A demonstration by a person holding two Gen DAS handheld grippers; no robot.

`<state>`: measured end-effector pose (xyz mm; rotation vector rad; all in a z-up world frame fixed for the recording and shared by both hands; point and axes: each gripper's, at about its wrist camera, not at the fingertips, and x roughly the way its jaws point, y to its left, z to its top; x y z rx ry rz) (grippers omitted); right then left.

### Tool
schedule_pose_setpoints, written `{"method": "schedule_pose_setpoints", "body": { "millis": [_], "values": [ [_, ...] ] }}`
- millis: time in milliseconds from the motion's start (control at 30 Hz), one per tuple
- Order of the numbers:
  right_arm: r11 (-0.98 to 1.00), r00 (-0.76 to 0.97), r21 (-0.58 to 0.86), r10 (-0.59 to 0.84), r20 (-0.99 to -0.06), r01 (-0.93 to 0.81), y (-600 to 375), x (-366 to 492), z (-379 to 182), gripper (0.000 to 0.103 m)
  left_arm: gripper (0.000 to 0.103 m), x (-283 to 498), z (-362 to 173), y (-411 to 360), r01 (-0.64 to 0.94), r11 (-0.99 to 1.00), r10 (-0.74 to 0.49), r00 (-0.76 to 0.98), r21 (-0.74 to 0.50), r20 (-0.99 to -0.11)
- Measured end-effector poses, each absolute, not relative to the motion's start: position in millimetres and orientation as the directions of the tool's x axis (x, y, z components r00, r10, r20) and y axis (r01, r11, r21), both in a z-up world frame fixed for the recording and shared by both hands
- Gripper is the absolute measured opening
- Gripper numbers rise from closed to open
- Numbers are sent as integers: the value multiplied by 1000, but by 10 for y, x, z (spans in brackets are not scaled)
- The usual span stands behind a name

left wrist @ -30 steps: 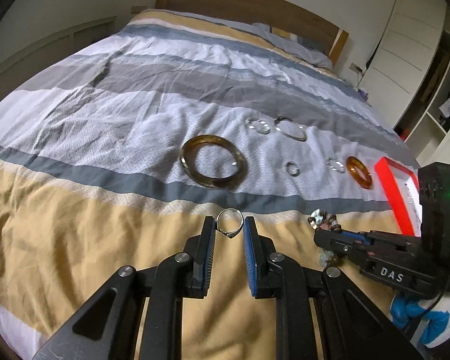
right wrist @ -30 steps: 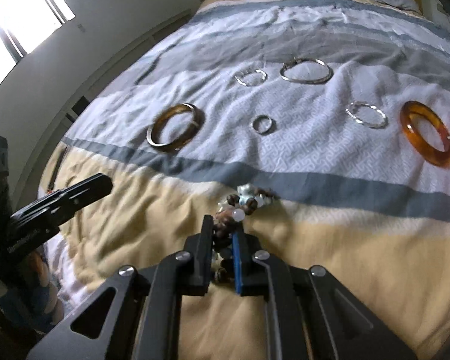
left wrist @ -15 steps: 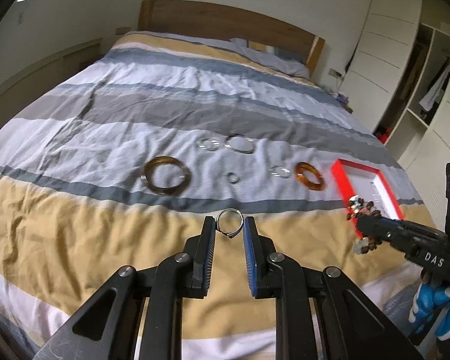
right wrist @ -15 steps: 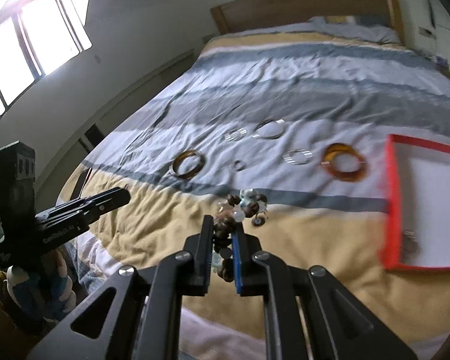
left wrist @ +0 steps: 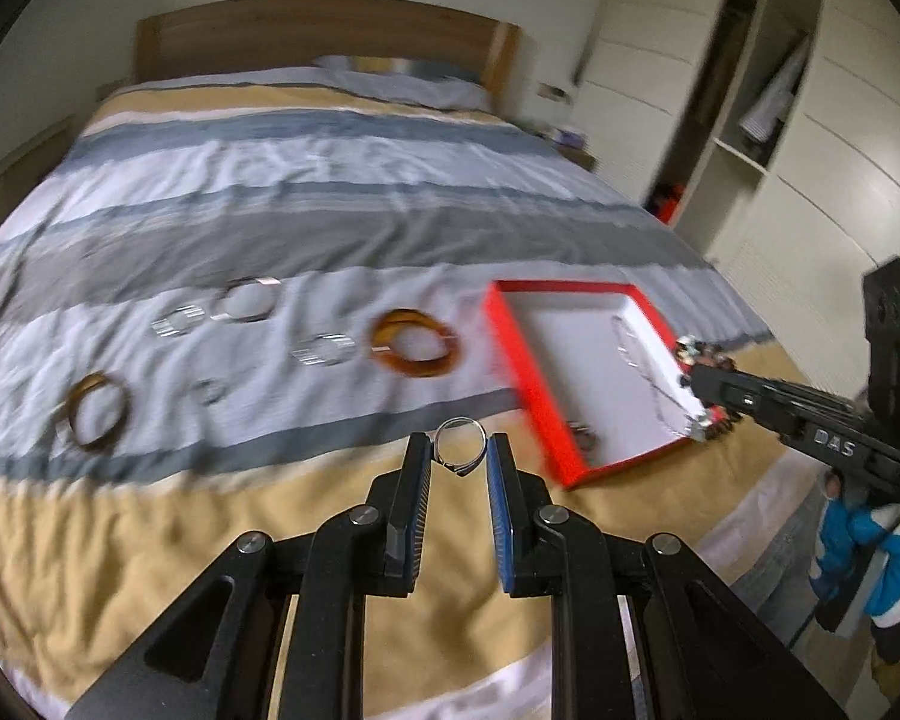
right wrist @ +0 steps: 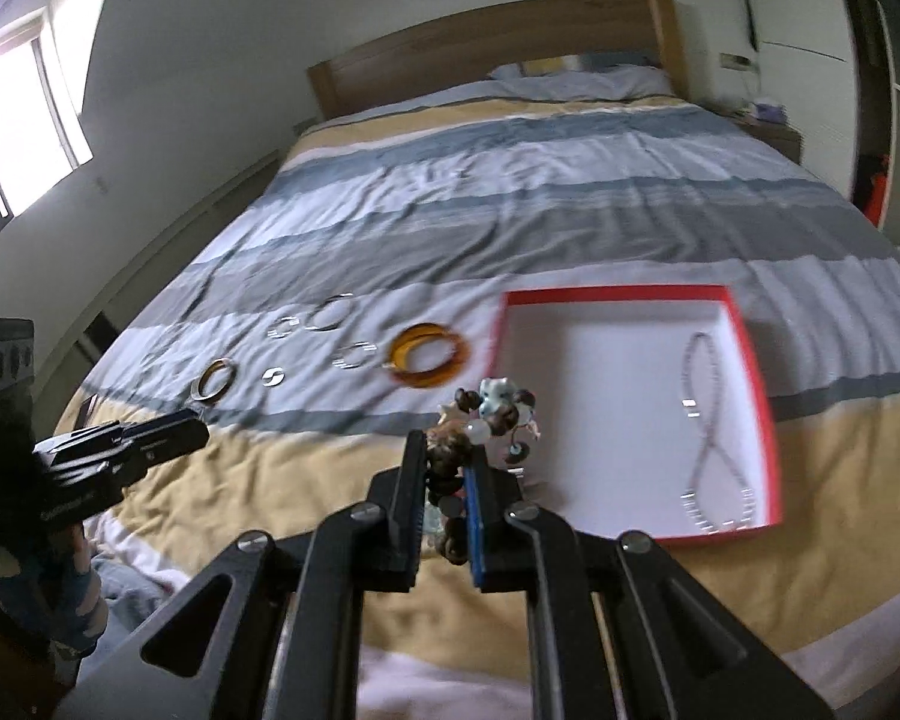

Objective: Organize jewelry
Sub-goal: 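Carry the ring in the left tool while the right tool carries the bracelet into the red box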

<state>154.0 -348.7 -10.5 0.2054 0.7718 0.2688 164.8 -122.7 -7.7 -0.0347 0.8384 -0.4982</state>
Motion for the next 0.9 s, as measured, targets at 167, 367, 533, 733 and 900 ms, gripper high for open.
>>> {"method": "schedule_pose_setpoints", "body": {
  "millis": [167,367,533,733,900],
  "values": [
    [951,666,288,286,-689,-111,-3865,1746,-371,11,19,1898,-238,-1899,500,838,-481,491,-217,-726],
    [952,635,296,274,-723,-74,-4201,2011,-706,11,19,2262,-499,-2532,550,805,-501,427,-223,-753],
    [951,607,301,278,-745,-66,-4344,2235,-931,11,19,2549,-767,-2830,545,809,-477,392,-219,-787],
    [951,583,301,284,-761,-70,-4399,2368,-1100,11,19,2682,-1067,-2970,540,818,-435,360,-196,-826],
    [960,559,273,262,-786,-67,-4416,2361,-1218,12,19,2676,-1158,-3052,558,815,-413,365,-159,-834]
  ]
}}
